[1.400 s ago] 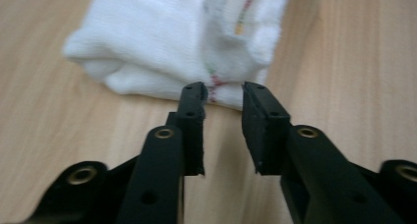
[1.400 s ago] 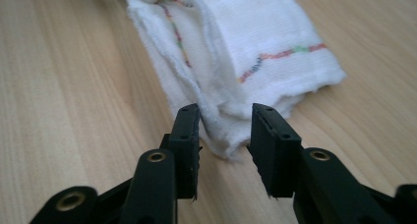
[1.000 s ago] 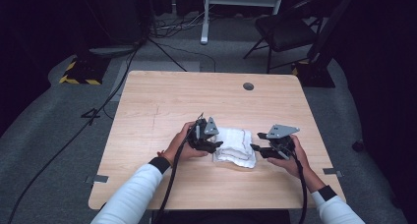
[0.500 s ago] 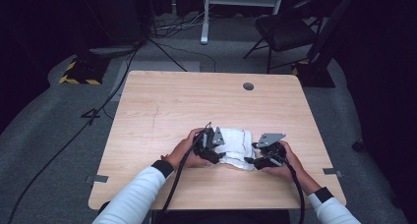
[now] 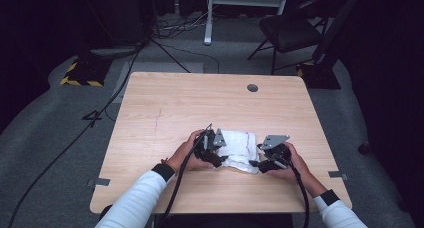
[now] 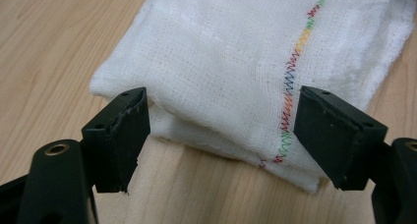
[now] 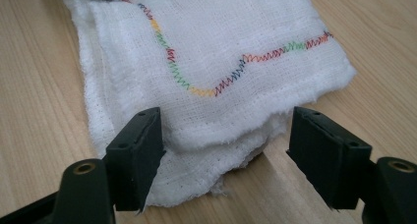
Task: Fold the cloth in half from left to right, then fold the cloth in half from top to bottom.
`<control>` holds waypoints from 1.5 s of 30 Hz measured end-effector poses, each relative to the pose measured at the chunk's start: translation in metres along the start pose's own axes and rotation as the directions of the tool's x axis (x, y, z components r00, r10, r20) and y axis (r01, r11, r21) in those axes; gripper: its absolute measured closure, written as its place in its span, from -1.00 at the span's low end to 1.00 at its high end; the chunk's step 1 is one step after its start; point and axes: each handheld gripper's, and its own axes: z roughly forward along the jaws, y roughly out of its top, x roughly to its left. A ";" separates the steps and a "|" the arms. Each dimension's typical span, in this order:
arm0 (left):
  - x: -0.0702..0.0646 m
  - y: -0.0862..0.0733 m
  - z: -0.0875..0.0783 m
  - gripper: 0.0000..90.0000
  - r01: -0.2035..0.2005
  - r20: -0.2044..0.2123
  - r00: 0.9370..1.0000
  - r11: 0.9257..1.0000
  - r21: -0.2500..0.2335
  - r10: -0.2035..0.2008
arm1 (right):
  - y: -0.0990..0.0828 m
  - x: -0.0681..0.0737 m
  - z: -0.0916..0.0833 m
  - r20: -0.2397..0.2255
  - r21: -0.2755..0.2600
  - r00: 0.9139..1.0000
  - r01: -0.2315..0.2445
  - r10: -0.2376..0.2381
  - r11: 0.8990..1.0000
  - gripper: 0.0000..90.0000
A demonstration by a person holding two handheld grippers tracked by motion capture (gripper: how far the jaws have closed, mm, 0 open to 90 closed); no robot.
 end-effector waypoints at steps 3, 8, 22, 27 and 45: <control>0.000 0.000 -0.003 -0.52 -0.017 -0.001 1.000 1.000 0.012 0.017 | 0.002 0.000 -0.003 -0.001 0.003 1.000 0.008 -0.008 1.000 -0.29; 0.002 0.001 -0.009 -0.53 -0.036 -0.006 0.999 0.999 0.023 0.036 | 0.004 -0.001 -0.007 -0.003 -0.009 1.000 0.008 -0.008 1.000 -0.28; 0.003 -0.003 -0.027 -0.55 -0.042 -0.026 0.999 0.999 0.029 0.043 | 0.009 -0.002 -0.020 0.023 -0.016 0.999 0.033 -0.033 0.999 -0.27; 0.004 -0.011 -0.038 -0.55 -0.042 -0.057 0.997 0.999 0.025 0.044 | 0.008 -0.002 -0.024 0.034 -0.018 0.999 0.034 -0.033 0.999 -0.26; -0.006 -0.043 -0.063 -0.57 -0.025 -0.164 0.986 0.995 0.091 0.040 | -0.009 -0.001 -0.044 0.115 -0.001 0.992 0.042 -0.041 0.999 -0.27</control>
